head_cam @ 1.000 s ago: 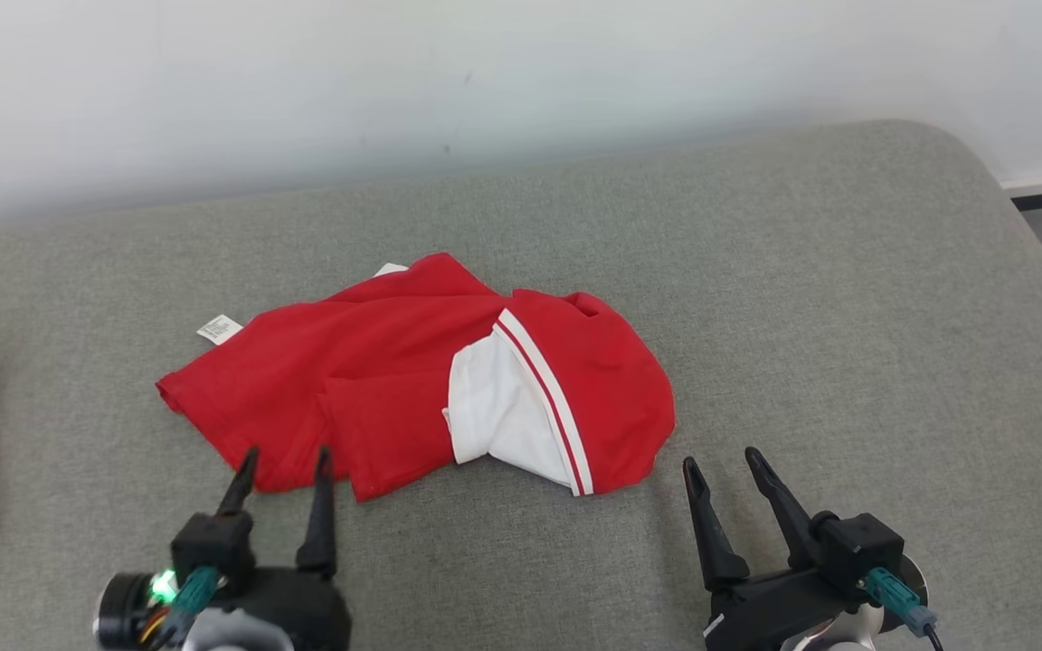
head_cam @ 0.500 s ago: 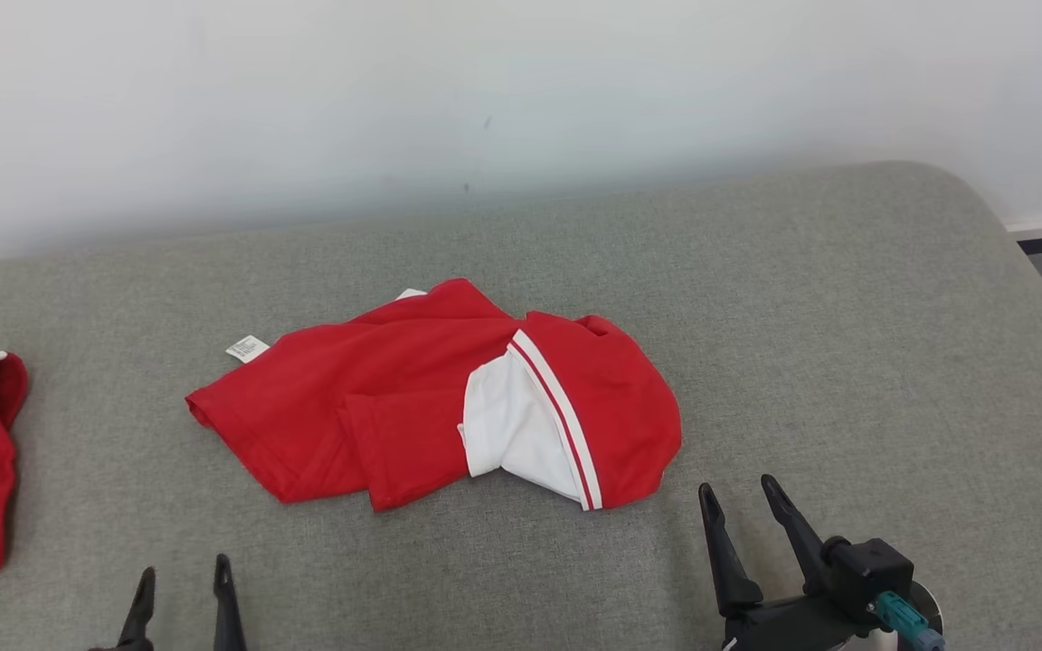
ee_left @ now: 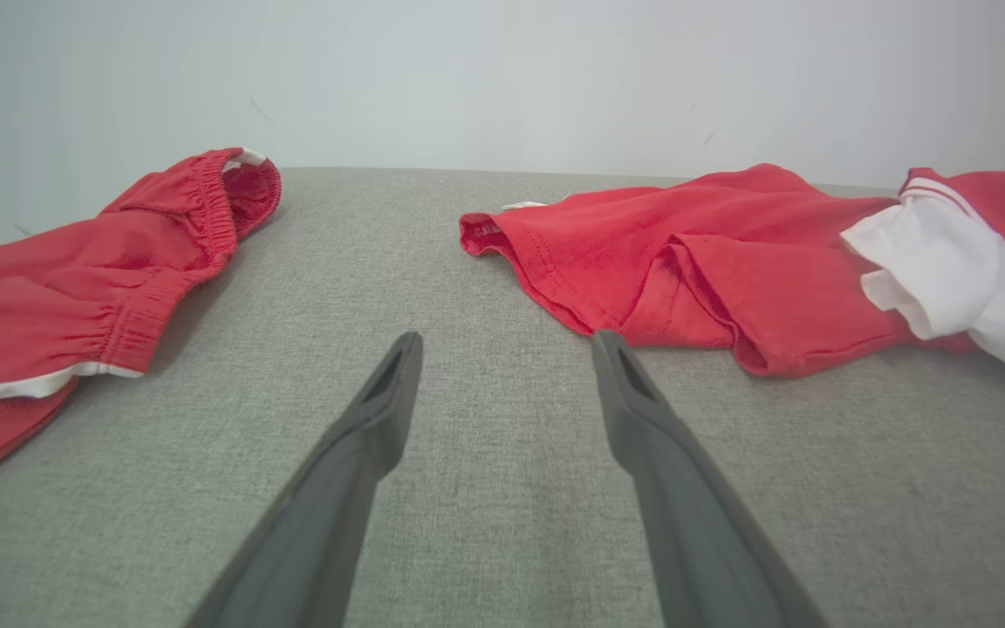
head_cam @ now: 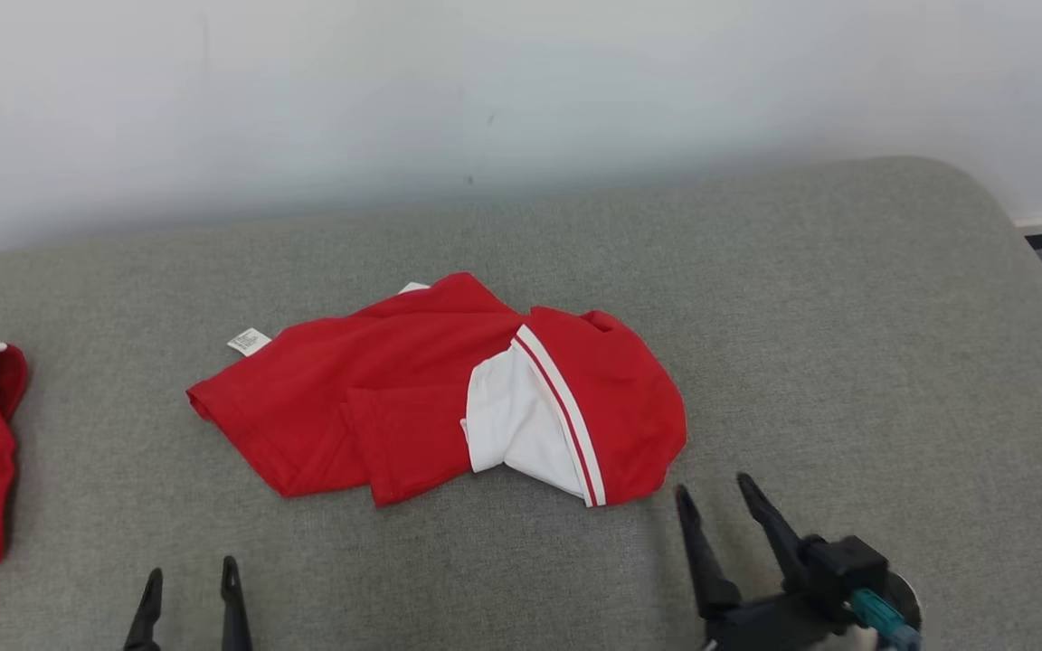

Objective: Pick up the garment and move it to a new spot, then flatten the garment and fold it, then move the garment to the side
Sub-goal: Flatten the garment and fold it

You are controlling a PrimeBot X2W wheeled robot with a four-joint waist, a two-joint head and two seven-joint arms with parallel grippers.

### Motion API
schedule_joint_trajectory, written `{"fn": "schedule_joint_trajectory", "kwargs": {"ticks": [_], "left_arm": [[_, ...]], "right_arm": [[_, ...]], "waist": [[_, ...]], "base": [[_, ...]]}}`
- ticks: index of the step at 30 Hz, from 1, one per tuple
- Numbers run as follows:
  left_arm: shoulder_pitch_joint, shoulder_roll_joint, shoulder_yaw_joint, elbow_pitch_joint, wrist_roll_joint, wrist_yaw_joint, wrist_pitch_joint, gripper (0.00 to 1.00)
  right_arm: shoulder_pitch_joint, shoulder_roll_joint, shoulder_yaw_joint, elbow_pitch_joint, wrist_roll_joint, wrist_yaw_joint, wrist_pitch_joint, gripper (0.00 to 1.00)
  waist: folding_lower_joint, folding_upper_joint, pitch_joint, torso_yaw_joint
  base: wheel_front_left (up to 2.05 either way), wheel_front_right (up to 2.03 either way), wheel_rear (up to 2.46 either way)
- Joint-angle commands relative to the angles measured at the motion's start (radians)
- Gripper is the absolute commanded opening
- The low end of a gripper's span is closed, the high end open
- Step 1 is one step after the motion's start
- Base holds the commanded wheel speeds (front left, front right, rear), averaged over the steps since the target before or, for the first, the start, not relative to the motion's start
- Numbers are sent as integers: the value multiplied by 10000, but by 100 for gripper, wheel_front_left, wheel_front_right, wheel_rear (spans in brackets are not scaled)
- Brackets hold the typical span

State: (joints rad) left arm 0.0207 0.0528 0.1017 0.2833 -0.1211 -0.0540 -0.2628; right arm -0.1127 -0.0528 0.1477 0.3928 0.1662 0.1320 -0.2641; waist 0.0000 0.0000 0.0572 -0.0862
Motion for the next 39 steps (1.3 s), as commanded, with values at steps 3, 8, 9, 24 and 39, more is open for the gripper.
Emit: {"fn": "schedule_joint_trajectory", "kwargs": {"ticks": [3, 8, 9, 24, 39], "left_arm": [[-212, -30, -273, 20, -205, -44, -32, 100], [-522, -23, -738, 139, -350, -40, -32, 100], [-585, -20, -820, 164, -397, -43, -32, 100], [-1021, -25, -1667, 407, -785, -32, -32, 100], [-1190, -24, -1789, 345, -849, -33, -32, 100]], "right_arm": [[-438, 34, 536, -98, -145, -25, -5, 100], [-1255, 35, 1648, 78, -172, -25, -4, 100], [-1416, 34, 1830, 143, -162, -25, -4, 100], [-3253, -43, 2580, 2260, -607, -25, -4, 100], [-3153, 19, 1492, 2413, -1232, -25, -4, 26]], "waist": [[0, 0, 353, 112], [0, 0, 820, 478], [0, 0, 901, 593], [0, 0, 1755, 2283], [0, 0, 1988, 2233]], "base": [[0, 0, 0], [0, 0, 0], [0, 0, 0], [0, 0, 0], [0, 0, 0]]}}
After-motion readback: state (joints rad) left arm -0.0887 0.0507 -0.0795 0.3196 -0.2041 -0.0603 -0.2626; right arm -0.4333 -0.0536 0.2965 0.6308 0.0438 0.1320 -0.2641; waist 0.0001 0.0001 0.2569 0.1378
